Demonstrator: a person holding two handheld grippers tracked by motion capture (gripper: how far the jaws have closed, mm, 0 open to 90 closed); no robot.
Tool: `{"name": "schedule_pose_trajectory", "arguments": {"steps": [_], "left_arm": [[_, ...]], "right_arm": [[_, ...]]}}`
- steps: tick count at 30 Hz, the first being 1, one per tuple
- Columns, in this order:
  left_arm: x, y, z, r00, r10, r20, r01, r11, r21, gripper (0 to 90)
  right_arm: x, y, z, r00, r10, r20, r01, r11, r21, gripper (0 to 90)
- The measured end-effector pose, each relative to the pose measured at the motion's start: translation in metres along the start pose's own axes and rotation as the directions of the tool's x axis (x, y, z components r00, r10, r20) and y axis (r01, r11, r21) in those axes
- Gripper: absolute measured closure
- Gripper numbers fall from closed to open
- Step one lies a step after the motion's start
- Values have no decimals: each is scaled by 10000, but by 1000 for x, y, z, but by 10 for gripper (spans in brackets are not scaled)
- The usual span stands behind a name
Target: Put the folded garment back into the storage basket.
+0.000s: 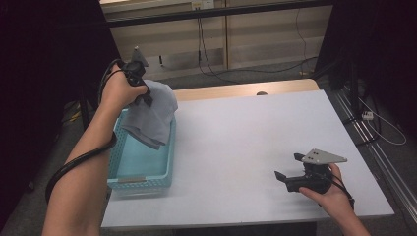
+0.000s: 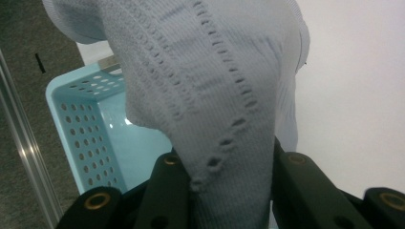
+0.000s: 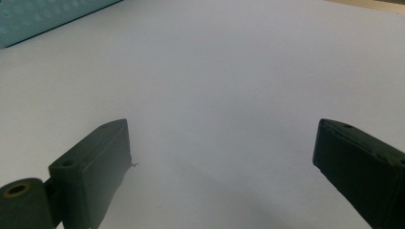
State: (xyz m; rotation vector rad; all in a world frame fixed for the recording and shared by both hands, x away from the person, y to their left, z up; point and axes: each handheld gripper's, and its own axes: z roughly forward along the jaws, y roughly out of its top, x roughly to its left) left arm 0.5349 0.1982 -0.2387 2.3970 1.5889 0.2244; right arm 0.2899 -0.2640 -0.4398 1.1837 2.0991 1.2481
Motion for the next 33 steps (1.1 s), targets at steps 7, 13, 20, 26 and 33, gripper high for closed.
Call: {"name": "schedule_pose_trajectory", "arguments": {"steps": [7,13,20,26,33], "left_arm": [[10,-4,10,9999,-135,30,135,9999,-74,745],[12,-7,19,9998,-193,89,193,9998,-86,746],[12,-7,23,9998,-183,87,184,9997,-172,745],[10,-7,32,9999,-67,117,69,9998,-183,745],[12,-7,42,10000,-70,62,72,9995,-296,743]], "right_arm": [[-1,-1,1,10000,26,31,-26,10000,35,55],[1,-1,2,10000,-9,0,9,10000,42,55],[1,0,2,10000,-22,-20,22,10000,61,55],[1,0,2,10000,-40,-10,40,10000,40,55],[2,-1,3,10000,-67,-48,67,9999,117,55]]}}
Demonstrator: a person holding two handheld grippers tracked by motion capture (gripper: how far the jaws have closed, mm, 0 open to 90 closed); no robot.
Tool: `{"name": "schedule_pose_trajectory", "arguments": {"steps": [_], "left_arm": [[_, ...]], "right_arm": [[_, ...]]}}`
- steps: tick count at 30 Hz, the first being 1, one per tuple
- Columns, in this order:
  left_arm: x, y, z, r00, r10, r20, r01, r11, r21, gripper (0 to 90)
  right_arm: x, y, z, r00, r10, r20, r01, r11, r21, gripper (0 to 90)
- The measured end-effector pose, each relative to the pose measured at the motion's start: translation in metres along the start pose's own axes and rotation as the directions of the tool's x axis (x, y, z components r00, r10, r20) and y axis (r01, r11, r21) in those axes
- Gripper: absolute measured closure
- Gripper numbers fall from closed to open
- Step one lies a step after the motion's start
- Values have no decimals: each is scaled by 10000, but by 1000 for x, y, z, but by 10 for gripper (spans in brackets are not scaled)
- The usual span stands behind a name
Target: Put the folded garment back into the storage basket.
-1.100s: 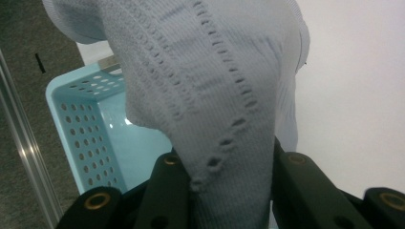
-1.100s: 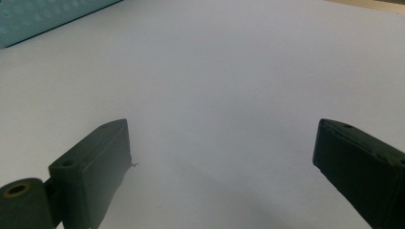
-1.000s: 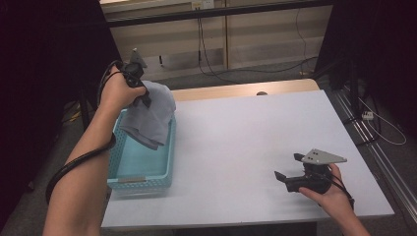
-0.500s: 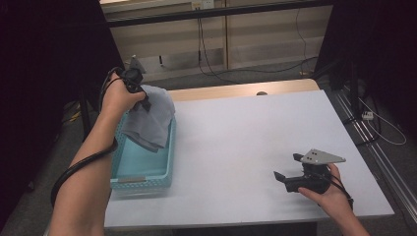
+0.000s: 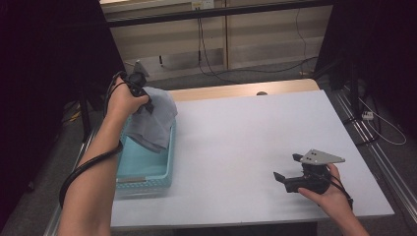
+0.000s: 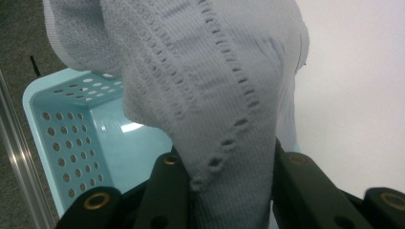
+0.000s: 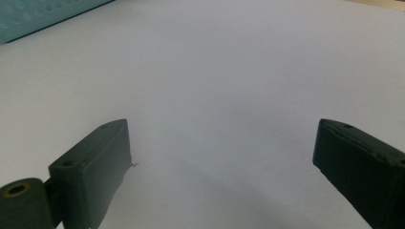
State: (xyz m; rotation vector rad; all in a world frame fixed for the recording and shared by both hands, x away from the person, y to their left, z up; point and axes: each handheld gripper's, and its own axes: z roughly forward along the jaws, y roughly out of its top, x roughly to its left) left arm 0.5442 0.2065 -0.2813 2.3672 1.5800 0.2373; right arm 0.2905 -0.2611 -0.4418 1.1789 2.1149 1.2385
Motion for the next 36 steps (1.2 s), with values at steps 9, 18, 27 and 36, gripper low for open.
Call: {"name": "schedule_pose_trajectory", "arguments": {"steps": [9,18,27,36], "left_arm": [[6,-4,7,9999,-121,98,121,9999,17,744],[8,-8,9,9999,-77,66,76,9998,163,744],[11,-16,10,9999,-120,107,116,9994,317,746],[15,-26,10,9996,-141,246,129,9987,492,746]], "right_arm": [[1,-1,1,10000,-27,-31,28,10000,35,55],[2,0,2,10000,-22,-72,22,10000,58,55],[0,-1,2,10000,16,-39,-16,10000,38,55],[2,-1,2,10000,19,-58,-18,10000,58,55]]}}
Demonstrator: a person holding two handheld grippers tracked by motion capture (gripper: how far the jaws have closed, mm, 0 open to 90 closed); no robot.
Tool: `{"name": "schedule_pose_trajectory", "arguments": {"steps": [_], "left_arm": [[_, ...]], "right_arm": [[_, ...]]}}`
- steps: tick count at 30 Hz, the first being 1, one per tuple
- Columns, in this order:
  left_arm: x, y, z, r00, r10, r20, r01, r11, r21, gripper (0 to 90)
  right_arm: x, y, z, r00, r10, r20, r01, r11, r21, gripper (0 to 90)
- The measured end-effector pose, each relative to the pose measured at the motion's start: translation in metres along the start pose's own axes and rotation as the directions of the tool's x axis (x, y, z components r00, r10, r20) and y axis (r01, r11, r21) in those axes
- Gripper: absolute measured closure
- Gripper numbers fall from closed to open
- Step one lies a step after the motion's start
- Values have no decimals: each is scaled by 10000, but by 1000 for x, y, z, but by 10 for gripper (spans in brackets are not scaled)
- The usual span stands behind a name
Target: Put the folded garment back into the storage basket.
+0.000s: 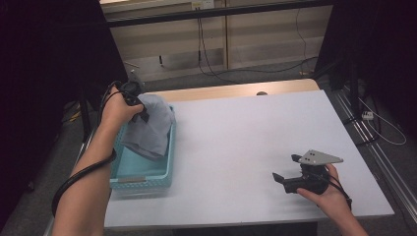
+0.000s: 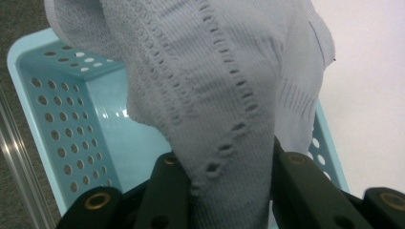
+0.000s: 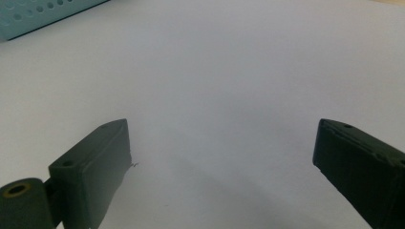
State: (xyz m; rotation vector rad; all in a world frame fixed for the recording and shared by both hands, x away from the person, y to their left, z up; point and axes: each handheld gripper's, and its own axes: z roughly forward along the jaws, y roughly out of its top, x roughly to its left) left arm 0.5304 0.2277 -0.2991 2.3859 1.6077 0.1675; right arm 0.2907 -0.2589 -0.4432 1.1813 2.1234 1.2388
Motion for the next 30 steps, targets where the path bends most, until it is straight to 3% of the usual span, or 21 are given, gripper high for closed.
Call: {"name": "schedule_pose_trajectory", "arguments": {"steps": [13,30], "left_arm": [[-1,-16,3,9996,-40,270,34,9997,227,745],[-4,-24,4,9991,-9,435,-8,9993,376,746]], "right_arm": [[2,0,0,10000,-60,-31,61,10000,10,55],[3,0,0,10000,-65,-3,65,10000,5,55]]}}
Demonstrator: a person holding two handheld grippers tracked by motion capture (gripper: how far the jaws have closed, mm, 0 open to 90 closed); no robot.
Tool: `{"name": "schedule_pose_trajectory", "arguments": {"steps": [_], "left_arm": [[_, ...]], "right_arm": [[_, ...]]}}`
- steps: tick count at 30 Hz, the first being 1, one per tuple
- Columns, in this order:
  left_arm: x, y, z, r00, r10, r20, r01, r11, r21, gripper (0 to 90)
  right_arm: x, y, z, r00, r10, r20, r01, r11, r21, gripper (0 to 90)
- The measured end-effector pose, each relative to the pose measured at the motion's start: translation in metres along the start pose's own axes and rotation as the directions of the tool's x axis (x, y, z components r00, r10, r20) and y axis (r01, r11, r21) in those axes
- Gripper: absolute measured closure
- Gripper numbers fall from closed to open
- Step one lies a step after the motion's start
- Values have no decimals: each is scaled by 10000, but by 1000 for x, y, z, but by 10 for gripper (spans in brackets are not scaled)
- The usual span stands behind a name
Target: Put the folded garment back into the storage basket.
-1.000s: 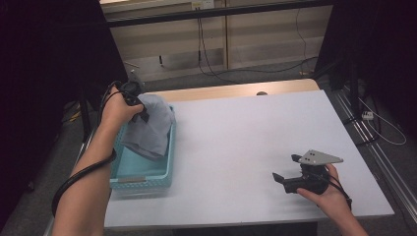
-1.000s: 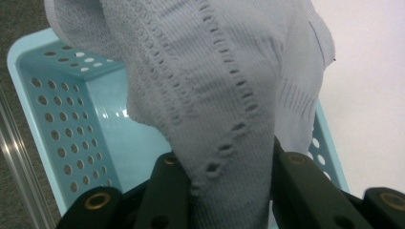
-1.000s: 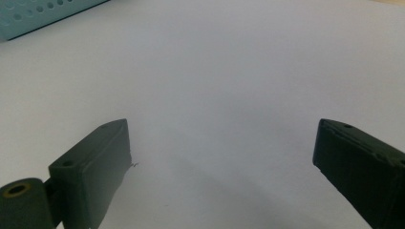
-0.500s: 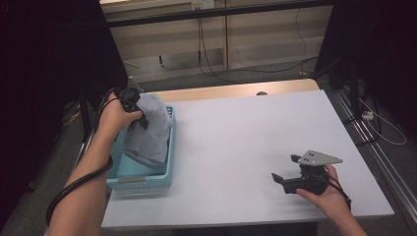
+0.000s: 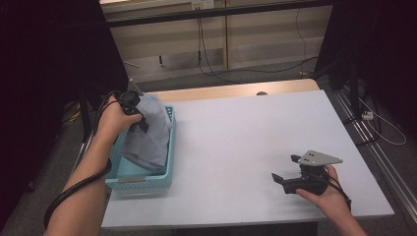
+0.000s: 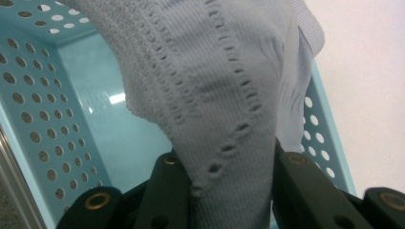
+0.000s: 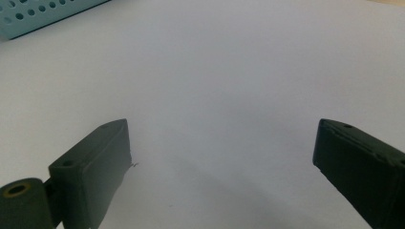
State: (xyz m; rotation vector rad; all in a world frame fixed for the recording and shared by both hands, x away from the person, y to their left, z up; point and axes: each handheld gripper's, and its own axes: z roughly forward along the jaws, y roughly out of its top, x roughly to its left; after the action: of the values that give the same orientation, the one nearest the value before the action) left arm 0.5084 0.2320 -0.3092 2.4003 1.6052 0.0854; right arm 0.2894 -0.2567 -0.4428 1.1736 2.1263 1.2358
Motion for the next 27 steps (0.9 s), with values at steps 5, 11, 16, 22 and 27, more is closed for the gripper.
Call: {"name": "schedule_pose_trajectory", "arguments": {"steps": [5,11,16,22,27], "left_arm": [[0,-1,-1,10000,4,18,-4,10000,69,746],[-2,-3,-1,9999,-30,136,28,9999,154,746],[-3,-4,-2,9998,-113,181,109,9997,230,746],[-6,-6,-2,9994,-282,198,277,9993,240,746],[-8,-6,-3,9995,-247,214,239,9991,360,746]], "right_arm": [[1,0,0,10000,17,7,-17,10000,-17,55],[0,0,0,10000,16,18,-16,10000,-14,55],[0,0,0,10000,23,23,-23,10000,6,55],[1,0,1,10000,10,32,-10,10000,16,55],[1,0,0,10000,-15,22,15,10000,7,55]]}}
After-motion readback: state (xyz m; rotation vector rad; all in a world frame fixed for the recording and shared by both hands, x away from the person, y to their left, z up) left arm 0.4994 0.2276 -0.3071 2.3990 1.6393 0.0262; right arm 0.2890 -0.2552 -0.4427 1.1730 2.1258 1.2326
